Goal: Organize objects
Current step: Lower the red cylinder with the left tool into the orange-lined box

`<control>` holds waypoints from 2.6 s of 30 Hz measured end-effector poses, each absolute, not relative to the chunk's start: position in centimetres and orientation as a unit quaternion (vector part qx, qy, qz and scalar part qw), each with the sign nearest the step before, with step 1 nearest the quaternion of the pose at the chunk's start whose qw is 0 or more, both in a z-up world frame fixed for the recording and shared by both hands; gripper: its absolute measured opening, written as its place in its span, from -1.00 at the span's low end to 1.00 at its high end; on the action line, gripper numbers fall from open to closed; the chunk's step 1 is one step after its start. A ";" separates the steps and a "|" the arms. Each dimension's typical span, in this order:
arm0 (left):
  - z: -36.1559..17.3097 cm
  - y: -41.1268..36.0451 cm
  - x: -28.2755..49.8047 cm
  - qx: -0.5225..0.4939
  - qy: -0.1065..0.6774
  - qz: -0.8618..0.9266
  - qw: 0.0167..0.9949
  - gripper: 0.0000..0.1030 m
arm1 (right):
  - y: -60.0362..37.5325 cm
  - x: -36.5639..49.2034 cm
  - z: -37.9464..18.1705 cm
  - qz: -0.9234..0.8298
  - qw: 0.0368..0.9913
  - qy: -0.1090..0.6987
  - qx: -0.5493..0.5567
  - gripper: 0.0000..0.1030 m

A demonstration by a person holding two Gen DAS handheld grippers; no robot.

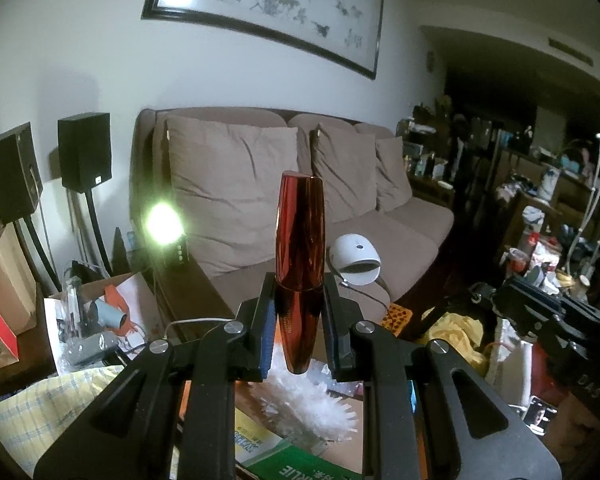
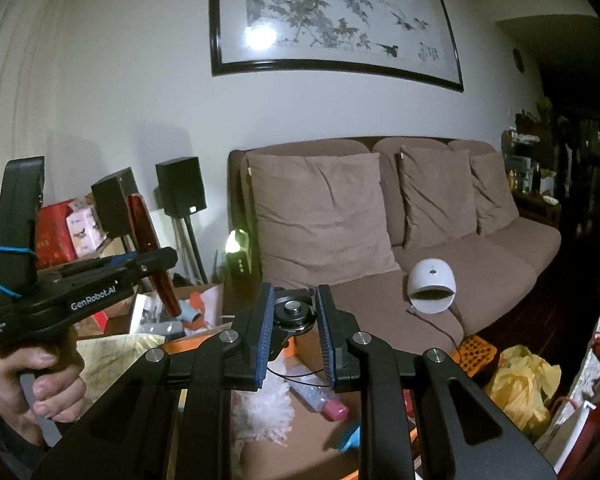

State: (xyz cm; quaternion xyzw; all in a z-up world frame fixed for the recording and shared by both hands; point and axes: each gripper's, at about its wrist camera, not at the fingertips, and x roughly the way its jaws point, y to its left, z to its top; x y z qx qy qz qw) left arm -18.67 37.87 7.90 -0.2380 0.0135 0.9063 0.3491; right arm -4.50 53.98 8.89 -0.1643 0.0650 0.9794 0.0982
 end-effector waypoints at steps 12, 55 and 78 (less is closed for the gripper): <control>7.2 38.1 -19.0 -0.252 0.012 0.900 0.355 -0.64 | 54.4 -5.4 8.0 0.975 0.101 0.063 -0.187 -0.60; 3.7 40.4 -20.2 -0.306 0.068 0.890 0.332 -0.64 | 54.5 -7.8 5.5 0.959 0.089 0.071 -0.258 -0.60; 2.1 41.6 -20.1 -0.328 0.108 0.876 0.336 -0.64 | 54.7 -8.4 4.0 0.952 0.092 0.069 -0.285 -0.60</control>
